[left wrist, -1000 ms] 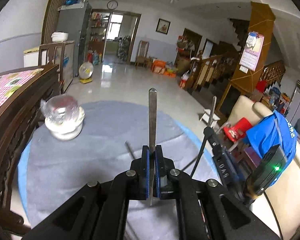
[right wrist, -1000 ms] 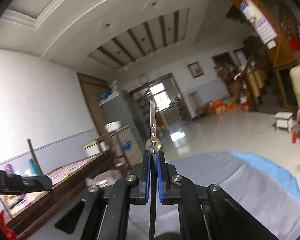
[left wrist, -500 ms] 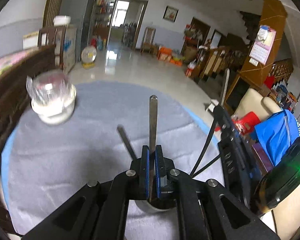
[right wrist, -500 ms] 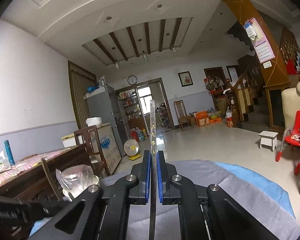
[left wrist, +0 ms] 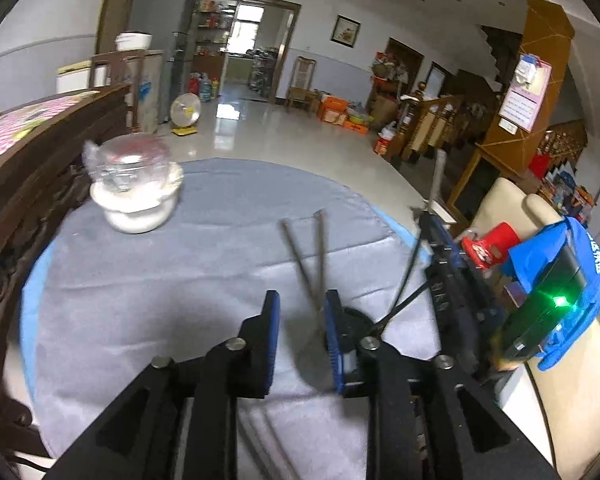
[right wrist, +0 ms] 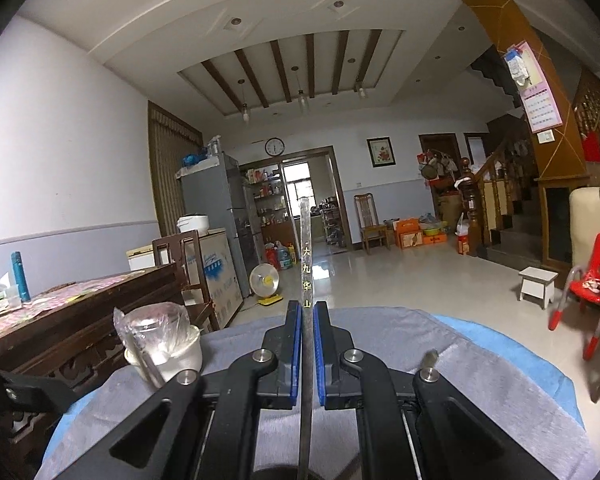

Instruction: Organize utensils

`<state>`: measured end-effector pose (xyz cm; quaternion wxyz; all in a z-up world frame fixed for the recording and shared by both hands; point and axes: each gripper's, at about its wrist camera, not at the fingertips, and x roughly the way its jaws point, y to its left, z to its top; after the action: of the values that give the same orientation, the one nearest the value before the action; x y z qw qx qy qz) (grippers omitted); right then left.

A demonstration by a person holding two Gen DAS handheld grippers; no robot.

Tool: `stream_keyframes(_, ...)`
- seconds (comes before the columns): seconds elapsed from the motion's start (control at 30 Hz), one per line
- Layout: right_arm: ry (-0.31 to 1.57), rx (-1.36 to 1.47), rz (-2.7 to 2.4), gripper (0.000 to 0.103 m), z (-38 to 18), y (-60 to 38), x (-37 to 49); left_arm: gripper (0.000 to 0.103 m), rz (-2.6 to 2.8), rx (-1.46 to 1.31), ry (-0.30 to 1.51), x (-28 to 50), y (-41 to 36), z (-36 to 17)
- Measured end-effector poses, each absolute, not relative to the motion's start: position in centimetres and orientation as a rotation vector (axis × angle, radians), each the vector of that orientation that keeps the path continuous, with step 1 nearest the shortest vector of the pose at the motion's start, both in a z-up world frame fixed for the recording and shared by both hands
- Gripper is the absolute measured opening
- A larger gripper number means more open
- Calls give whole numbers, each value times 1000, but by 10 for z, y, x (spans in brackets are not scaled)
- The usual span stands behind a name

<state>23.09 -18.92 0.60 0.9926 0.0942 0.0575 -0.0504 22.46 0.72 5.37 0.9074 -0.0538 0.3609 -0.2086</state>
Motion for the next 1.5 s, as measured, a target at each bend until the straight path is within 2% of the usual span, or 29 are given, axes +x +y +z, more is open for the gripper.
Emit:
stream_keyframes(0.23, 149, 172, -72, 7, 3, -188, 205, 26, -337, -124, 798, 208, 46, 33)
stream_keyframes(0.47, 353, 246, 57, 9, -8, -193, 185, 26, -313, -125, 878, 194, 60, 7)
stream_keyframes(0.57, 385, 268, 71, 10, -12, -198, 166, 26, -309, -130, 901, 189, 65, -2)
stream_keyframes(0.67, 413, 283, 83, 17, -18, -200, 146, 38, -301, -128, 922, 185, 69, -12)
stream_keyframes(0.7, 415, 284, 83, 25, -21, -200, 140, 41, -296, -124, 932, 184, 70, -15)
stream_keyframes(0.77, 423, 288, 93, 56, -27, -200, 125, 41, -298, -117, 963, 185, 69, -25)
stream_keyframes(0.8, 421, 295, 103, 80, -30, -199, 118, 41, -298, -113, 974, 185, 69, -28)
stream_keyframes(0.97, 462, 252, 119, 80, -48, -186, 100, 41, -278, -87, 1078, 183, 68, -56)
stream_keyframes(1.17, 557, 334, 139, 78, -74, -190, 107, 41, -284, -90, 1170, 177, 59, -84)
stream_keyframes(1.43, 599, 409, 149, 78, -104, -199, 112, 41, -309, -125, 1208, 175, 50, -99)
stream_keyframes(1.5, 603, 428, 157, 78, -111, -202, 113, 46, -311, -127, 1201, 175, 48, -100)
